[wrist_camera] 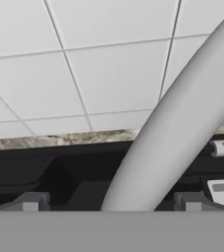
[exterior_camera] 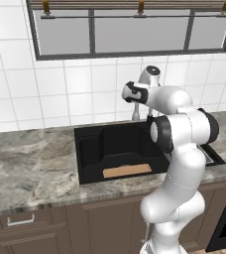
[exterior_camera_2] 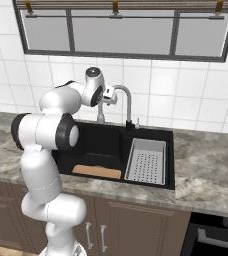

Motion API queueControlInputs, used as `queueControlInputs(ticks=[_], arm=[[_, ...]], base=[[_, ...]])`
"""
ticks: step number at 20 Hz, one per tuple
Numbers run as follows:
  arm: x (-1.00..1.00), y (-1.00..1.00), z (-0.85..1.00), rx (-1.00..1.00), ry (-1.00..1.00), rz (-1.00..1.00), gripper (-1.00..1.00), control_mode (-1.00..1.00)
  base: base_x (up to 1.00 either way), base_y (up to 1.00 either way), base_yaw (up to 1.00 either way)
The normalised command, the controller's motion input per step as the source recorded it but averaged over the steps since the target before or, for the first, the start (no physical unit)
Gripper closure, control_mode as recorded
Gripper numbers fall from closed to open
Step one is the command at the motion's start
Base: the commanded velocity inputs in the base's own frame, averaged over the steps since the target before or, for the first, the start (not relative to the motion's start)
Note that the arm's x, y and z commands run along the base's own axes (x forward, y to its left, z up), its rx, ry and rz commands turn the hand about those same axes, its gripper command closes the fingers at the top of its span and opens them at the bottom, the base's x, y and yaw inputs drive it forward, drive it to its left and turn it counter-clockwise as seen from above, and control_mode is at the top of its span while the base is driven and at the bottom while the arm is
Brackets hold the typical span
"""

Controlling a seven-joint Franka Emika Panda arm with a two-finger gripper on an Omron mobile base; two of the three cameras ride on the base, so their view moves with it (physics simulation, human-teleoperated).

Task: Turn on the sink faucet with hot water and rinse the cutting board for ten seconds, then turn off the faucet. Push the cutting board to reach the water if necessary.

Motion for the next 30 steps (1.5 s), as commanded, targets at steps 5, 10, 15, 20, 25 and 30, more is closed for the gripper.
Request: queueControlInputs(ticks=[5,10,15,20,25,30], arm=[[0.17,0.37,-0.1,0.0,0.0,-0.02,-1.0,-1.0],[0.0,0.09,-0.01,0.0,0.0,0.0,-1.0,-1.0],[-0.04,0.0,0.12,0.0,0.0,0.0,-1.0,-1.0],[0.0,-0.01,0.16,0.0,0.0,0.0,-1.0,-1.0],[-0.05,-0.17,0.09,0.0,0.0,0.01,-1.0,-1.0],[-0.25,-0.24,0.13,0.0,0.0,0.03,-1.0,-1.0]], base=[[0.0,0.0,0.0],[0.0,0.0,0.0],[0.0,0.0,0.0],[0.0,0.0,0.0],[0.0,0.0,0.0],[0.0,0.0,0.0]])
